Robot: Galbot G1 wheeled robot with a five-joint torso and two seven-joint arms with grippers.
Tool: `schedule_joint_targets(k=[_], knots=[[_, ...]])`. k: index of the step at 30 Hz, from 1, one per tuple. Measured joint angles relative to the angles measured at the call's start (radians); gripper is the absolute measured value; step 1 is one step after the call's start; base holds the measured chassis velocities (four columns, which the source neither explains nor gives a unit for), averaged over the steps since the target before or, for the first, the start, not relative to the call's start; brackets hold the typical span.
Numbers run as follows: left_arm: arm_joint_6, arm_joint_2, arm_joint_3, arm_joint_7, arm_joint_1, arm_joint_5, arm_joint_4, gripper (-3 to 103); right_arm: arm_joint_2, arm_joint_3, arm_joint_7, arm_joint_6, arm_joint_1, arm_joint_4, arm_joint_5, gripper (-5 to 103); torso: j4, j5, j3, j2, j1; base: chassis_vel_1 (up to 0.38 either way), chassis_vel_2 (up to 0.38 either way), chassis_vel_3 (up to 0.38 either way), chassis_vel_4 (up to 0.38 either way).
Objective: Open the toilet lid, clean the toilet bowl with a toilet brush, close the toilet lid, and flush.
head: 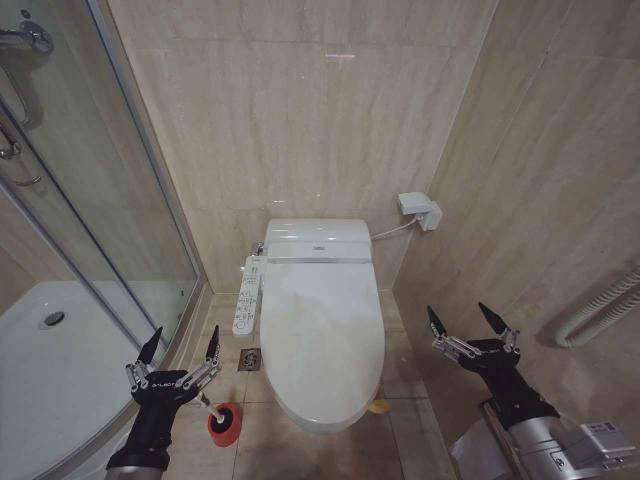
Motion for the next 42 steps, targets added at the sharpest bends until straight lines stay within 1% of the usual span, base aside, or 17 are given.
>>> schedule_joint_targets(k=[28, 30, 31, 33, 34, 35, 36, 38, 39, 40, 42], knots=[[0.003, 0.000, -0.001, -0.001, -0.002, 0.000, 0.000, 100, 0.000, 0.000, 0.000, 0.000, 0.000, 0.000, 0.000, 100, 0.0001, 0.0000, 0.000, 0.000, 0.000, -0.005, 0.004, 0.005, -0.004], [0.034, -0.006, -0.010, -0.015, -0.021, 0.000, 0.005, 100, 0.000, 0.000, 0.000, 0.000, 0.000, 0.000, 0.000, 100, 0.0001, 0.0002, 0.000, 0.000, 0.000, 0.000, 0.000, 0.000, 0.000], [0.097, -0.018, -0.027, -0.044, -0.061, -0.003, 0.017, 100, 0.000, 0.000, 0.000, 0.000, 0.000, 0.000, 0.000, 100, 0.0000, -0.0001, 0.000, 0.000, 0.000, 0.000, 0.000, 0.000, 0.000], [0.106, -0.020, -0.029, -0.048, -0.067, -0.003, 0.019, 100, 0.000, 0.000, 0.000, 0.000, 0.000, 0.000, 0.000, 100, 0.0000, -0.0001, 0.000, 0.000, 0.000, 0.000, 0.000, 0.000, 0.000], [0.160, -0.031, -0.045, -0.073, -0.100, -0.005, 0.030, 100, 0.000, 0.000, 0.000, 0.000, 0.000, 0.000, 0.000, 100, 0.0000, -0.0003, 0.000, 0.000, 0.000, 0.000, 0.000, 0.000, 0.000], [0.184, -0.035, -0.052, -0.083, -0.116, -0.006, 0.034, 100, 0.000, 0.000, 0.000, 0.000, 0.000, 0.000, 0.000, 100, 0.0000, -0.0003, 0.000, 0.000, 0.000, 0.000, 0.000, 0.000, 0.000], [0.194, -0.037, -0.059, -0.079, -0.128, -0.008, 0.033, 100, 0.000, 0.000, 0.000, 0.000, 0.000, 0.000, 0.000, 100, -0.0001, 0.0000, 0.000, 0.000, 0.000, 0.000, 0.000, 0.000, 0.000], [0.194, -0.037, -0.060, -0.072, -0.129, -0.008, 0.033, 100, 0.000, 0.000, 0.000, 0.000, 0.000, 0.000, 0.000, 100, 0.0001, -0.0001, 0.000, 0.000, 0.000, 0.000, 0.000, 0.000, 0.000], [0.190, -0.037, -0.061, -0.059, -0.130, -0.008, 0.031, 100, 0.000, 0.000, 0.000, 0.000, 0.000, 0.000, 0.000, 100, 0.0001, -0.0002, 0.000, 0.000, 0.000, 0.000, 0.000, 0.000, 0.000], [0.174, -0.035, -0.062, -0.026, -0.129, -0.008, 0.030, 100, 0.000, 0.000, 0.000, 0.000, 0.000, 0.000, 0.000, 100, 0.0001, -0.0001, 0.000, 0.000, 0.000, 0.000, 0.000, 0.000, 0.000], [0.158, -0.031, -0.062, 0.004, -0.130, -0.008, 0.030, 100, 0.000, 0.000, 0.000, 0.000, 0.000, 0.000, 0.000, 100, 0.0000, -0.0001, 0.000, 0.000, 0.000, 0.000, 0.000, 0.000, 0.000]])
